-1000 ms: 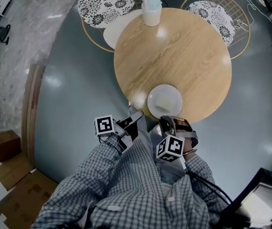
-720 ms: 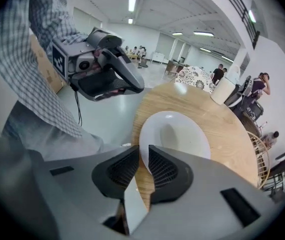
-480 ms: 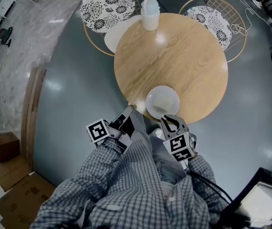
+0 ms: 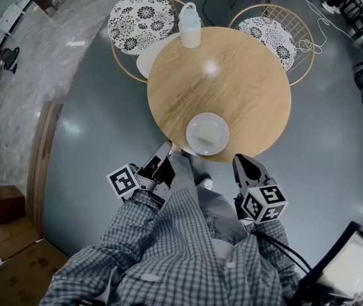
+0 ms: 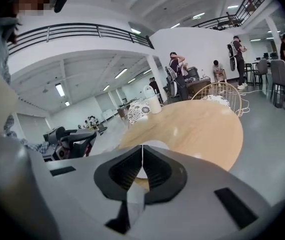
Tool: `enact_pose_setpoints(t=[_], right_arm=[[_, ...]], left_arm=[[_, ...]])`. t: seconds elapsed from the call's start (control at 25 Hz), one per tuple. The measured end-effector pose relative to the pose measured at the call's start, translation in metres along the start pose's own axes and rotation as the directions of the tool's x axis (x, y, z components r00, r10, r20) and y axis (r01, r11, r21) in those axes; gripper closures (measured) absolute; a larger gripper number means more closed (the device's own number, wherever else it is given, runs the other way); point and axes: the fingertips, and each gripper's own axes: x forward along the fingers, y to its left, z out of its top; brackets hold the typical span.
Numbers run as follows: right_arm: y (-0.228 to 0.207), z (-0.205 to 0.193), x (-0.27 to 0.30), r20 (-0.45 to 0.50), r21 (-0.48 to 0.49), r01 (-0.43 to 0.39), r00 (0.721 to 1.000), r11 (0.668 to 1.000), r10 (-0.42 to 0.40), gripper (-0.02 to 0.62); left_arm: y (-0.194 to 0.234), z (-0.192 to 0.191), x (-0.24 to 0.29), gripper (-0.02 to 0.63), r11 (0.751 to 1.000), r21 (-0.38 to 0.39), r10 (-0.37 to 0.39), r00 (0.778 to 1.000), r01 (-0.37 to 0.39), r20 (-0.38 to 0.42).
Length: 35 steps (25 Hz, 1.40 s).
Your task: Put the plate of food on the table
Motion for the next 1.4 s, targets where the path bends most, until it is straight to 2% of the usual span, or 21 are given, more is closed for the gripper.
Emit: enact_pose_setpoints(t=[0.16,0.32,0.6,0.8,0.96,1.16,1.4], right_arm=[[-0.004,0.002,-0.018,0.022,0.02,0.014,1.0,1.0,-0.015,0.583],[0.007,-0.009,-0.027,0.029,0.04,0.021,0.999,0.999,-0.023,0.583],[0.019,-0.008,-0.023,0.058,0.029,0.028,0.998,0.999,-0.029,0.583],[0.039,0.001,-0.018,0.081,0.028,0.025,0.996,0.999,-0.027,0.583],[0.053,0.014,-0.018,0.122,0.035,0.027,0.992,0.999,-0.031,0.583],[0.058,0.024,-0.018,0.156,0.025,0.032,0.987,0.999,-0.036,0.583],[0.058,0.029,-0.023,0.18,0.02,0.05,0.982,0.999,-0.053,0.583]], left_arm=[[-0.016,-0.012,0.002,0.599,0.998,0.021,-0.052,0.997,0.054,-0.06],[-0.027,-0.02,-0.009,0.598,0.995,0.074,-0.061,0.989,0.071,-0.134],[-0.033,-0.038,-0.009,0.598,0.984,0.166,-0.025,0.964,0.071,-0.263],[-0.036,-0.043,-0.013,0.598,0.962,0.266,0.027,0.939,0.069,-0.343],[-0.045,-0.042,-0.01,0.599,0.955,0.285,0.03,0.931,0.081,-0.364],[-0.057,-0.04,-0.001,0.598,0.954,0.27,-0.018,0.922,0.131,-0.386],[-0.061,-0.047,0.003,0.6,0.946,0.279,-0.035,0.91,0.163,-0.412]])
